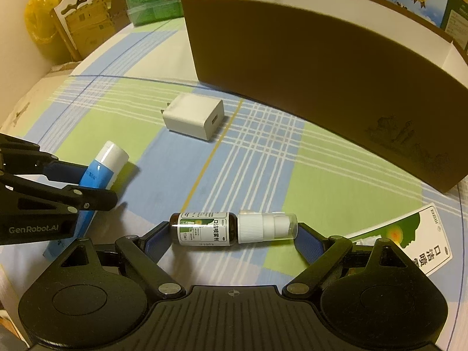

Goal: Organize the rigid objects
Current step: 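Grasp the small brown spray bottle with the right tool while the left tool holds the tube, then carry the blue tube with the left tool while the right tool carries the spray bottle into the box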

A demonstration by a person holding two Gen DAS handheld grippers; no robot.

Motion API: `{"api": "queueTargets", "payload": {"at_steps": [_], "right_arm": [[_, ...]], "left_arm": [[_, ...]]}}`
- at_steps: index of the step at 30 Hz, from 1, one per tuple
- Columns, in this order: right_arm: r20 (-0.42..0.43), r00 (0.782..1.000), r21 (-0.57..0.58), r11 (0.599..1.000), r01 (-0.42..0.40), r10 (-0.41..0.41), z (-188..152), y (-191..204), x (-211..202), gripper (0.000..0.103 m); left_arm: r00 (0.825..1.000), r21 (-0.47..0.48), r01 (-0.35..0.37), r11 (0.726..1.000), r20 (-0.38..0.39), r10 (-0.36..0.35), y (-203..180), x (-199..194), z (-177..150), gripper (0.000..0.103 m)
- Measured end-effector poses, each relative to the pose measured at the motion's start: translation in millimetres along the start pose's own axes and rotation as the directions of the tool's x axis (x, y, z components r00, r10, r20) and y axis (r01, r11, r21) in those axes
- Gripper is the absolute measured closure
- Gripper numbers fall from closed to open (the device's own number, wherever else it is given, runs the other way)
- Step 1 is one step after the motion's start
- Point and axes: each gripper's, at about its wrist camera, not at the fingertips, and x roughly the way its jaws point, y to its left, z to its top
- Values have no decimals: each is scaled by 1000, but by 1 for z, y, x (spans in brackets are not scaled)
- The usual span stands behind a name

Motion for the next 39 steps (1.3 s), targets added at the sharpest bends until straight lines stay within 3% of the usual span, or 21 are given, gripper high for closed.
{"api": "queueTargets", "payload": {"at_steps": [21, 30, 39], "right_arm": [[157, 988, -6, 1000, -5, 6, 19, 1, -57, 17], [243, 970, 7, 1000, 9, -10, 42, -12, -87, 17], [323, 946, 51, 998, 22, -37, 84, -42, -108, 17]], "left_arm": [[984, 5, 14, 1000, 176, -14, -5, -64, 22, 72], [964, 45, 38, 998, 262, -48, -10, -91, 58, 72], [939, 106, 52, 993, 332, -85, -25, -100, 117, 72]]}}
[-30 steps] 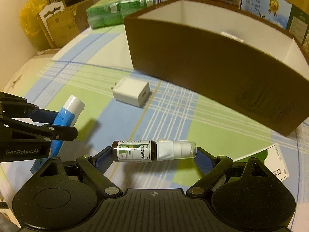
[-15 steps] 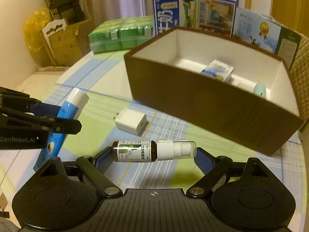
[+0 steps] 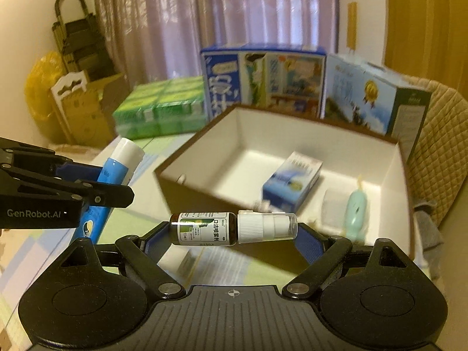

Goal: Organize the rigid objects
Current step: 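Carry the blue tube with the left tool while the right tool carries the spray bottle into the box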

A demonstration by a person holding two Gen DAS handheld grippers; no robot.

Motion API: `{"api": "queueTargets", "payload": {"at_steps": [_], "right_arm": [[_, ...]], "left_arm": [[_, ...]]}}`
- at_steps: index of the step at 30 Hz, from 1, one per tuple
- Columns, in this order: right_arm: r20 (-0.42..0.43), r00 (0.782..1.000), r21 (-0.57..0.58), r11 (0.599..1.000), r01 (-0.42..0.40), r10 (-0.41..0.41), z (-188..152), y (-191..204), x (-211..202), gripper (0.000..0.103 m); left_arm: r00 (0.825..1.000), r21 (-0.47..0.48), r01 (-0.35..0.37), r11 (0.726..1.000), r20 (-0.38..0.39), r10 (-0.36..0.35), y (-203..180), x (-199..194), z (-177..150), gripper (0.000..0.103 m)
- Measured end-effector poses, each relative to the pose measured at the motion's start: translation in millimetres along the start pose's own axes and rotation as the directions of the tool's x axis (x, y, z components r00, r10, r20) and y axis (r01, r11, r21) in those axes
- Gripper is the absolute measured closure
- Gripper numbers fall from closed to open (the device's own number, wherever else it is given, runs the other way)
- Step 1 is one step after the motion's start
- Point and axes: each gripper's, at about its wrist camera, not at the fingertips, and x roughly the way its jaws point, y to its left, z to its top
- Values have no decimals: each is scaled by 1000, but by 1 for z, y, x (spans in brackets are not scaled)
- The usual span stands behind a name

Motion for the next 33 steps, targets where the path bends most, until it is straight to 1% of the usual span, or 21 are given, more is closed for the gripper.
{"api": "queueTargets", "payload": {"at_steps": [4, 8, 11, 17, 23, 33], "right_arm": [[25, 1000, 17, 1000, 17, -18, 21, -17, 4, 17], [40, 999, 36, 999, 35, -36, 40, -38, 11, 17], [47, 997, 47, 998, 52, -54, 53, -54, 18, 17], [46, 994, 69, 993, 94, -98, 74, -81, 39, 16], [17, 992, 87, 988, 126, -128, 86, -104, 66, 17], [-48, 987, 109, 981, 158, -153, 87, -134, 113, 17]], "left_arm": [[999, 27, -3, 1000, 36, 2, -3, 12, 32, 72], [998, 42, -5, 999, 55, 3, -4, 29, 60, 72], [998, 56, -9, 998, 59, 6, -5, 43, 77, 72], [999, 82, -22, 996, 34, 19, -7, 83, 106, 72], [999, 92, -38, 995, -9, 39, -4, 128, 122, 72], [992, 111, -71, 991, -99, 82, 3, 196, 128, 72]]}}
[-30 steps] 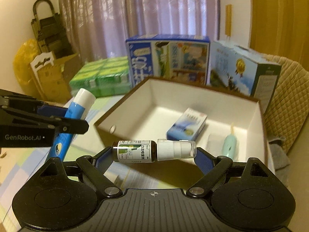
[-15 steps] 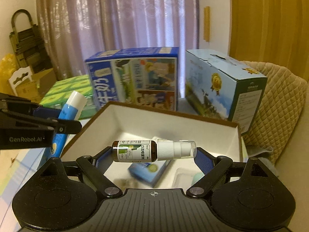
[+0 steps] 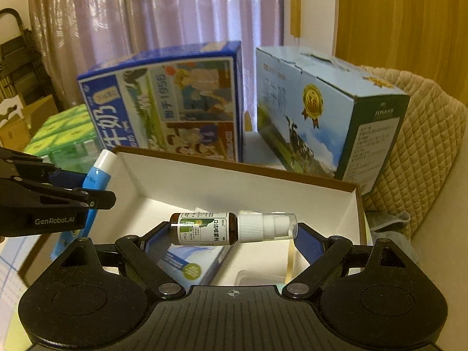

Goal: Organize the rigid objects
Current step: 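Carry the blue tube with the left tool while the right tool carries the spray bottle into the box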

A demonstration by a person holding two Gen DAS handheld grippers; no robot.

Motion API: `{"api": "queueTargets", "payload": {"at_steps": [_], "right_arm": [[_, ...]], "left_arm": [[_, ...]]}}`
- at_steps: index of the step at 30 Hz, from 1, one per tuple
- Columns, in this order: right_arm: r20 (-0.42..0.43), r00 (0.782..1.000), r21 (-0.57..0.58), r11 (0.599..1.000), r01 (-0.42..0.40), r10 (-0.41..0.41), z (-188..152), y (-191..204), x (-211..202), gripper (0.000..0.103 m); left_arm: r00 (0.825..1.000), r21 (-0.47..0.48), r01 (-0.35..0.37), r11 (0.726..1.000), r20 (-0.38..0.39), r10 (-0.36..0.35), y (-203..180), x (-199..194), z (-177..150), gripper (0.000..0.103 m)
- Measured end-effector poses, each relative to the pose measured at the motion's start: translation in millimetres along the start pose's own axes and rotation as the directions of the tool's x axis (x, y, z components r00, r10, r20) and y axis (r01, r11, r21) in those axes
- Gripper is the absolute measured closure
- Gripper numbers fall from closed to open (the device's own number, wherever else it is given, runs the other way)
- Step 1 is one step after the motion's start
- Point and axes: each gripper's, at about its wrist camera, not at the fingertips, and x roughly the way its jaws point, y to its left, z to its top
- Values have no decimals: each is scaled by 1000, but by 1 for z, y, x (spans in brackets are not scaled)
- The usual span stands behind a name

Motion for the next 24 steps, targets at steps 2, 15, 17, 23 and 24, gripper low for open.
{"api": "queueTargets", "payload": {"at_steps": [2, 15, 17, 23, 24], "right_arm": [[-12, 1000, 3, 1000, 8, -8, -1, -4, 9, 17], [-60, 997, 33, 998, 57, -55, -3, -22, 39, 17], [-62, 996, 36, 997, 62, -60, -3, -23, 41, 16], [-67, 995, 47, 996, 71, -68, -1, -24, 46, 16], [-64, 996, 54, 996, 70, -66, -1, -25, 46, 16]], "left_arm": [[1000, -4, -3, 1000, -19, 3, 1, 11, 1, 71], [999, -16, 9, 1000, -45, -10, 5, 43, 1, 56], [999, -25, 13, 1000, -46, -14, 8, 44, 0, 56], [999, -27, 13, 1000, -46, -14, 9, 43, 0, 56], [999, -28, 13, 1000, -46, -14, 10, 42, -1, 56]]}}
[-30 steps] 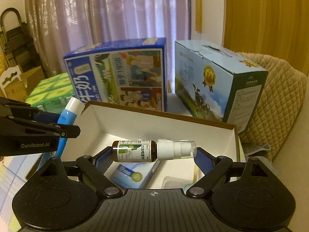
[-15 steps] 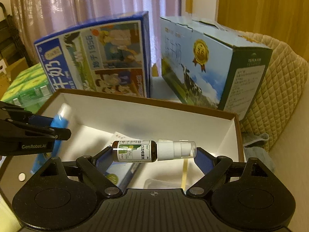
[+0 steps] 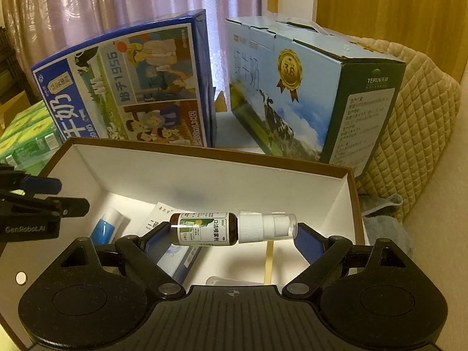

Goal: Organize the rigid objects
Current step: 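Carry the blue tube with the left tool while the right tool carries the spray bottle into the box, then open the left tool releasing the tube while the right tool releases the spray bottle in the box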

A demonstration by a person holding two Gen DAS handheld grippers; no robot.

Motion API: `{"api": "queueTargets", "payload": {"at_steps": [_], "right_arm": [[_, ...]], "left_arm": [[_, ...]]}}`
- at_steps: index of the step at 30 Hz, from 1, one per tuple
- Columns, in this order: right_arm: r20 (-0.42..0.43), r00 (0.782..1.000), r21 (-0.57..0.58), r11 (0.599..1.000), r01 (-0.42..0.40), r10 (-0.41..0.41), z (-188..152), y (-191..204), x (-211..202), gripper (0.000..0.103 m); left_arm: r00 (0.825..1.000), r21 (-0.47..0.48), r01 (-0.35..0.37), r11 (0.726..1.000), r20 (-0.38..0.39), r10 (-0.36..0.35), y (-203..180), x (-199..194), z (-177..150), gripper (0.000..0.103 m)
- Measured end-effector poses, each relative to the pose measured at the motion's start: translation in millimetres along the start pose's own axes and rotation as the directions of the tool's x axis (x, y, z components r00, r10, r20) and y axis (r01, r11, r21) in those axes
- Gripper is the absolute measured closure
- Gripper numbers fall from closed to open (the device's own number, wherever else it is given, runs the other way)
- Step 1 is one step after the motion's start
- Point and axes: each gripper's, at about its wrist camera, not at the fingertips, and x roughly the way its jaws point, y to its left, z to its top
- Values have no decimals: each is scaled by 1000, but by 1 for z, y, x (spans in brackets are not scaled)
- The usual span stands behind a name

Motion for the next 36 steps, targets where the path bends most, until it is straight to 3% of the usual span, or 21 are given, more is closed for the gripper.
{"api": "queueTargets", "payload": {"at_steps": [6, 15, 36], "right_arm": [[71, 997, 105, 994, -31, 24, 3, -9, -5, 13], [60, 997, 63, 997, -44, 40, -1, -3, -33, 11], [66, 997, 97, 994, -55, 49, -31, 11, -104, 11]], "left_arm": [[1000, -1, 5, 1000, 5, -5, -1, -7, -2, 53], [1000, -16, 26, 1000, 17, -26, -4, -29, -9, 48], [996, -94, 61, 994, 70, -54, -1, -107, -46, 48]]}}
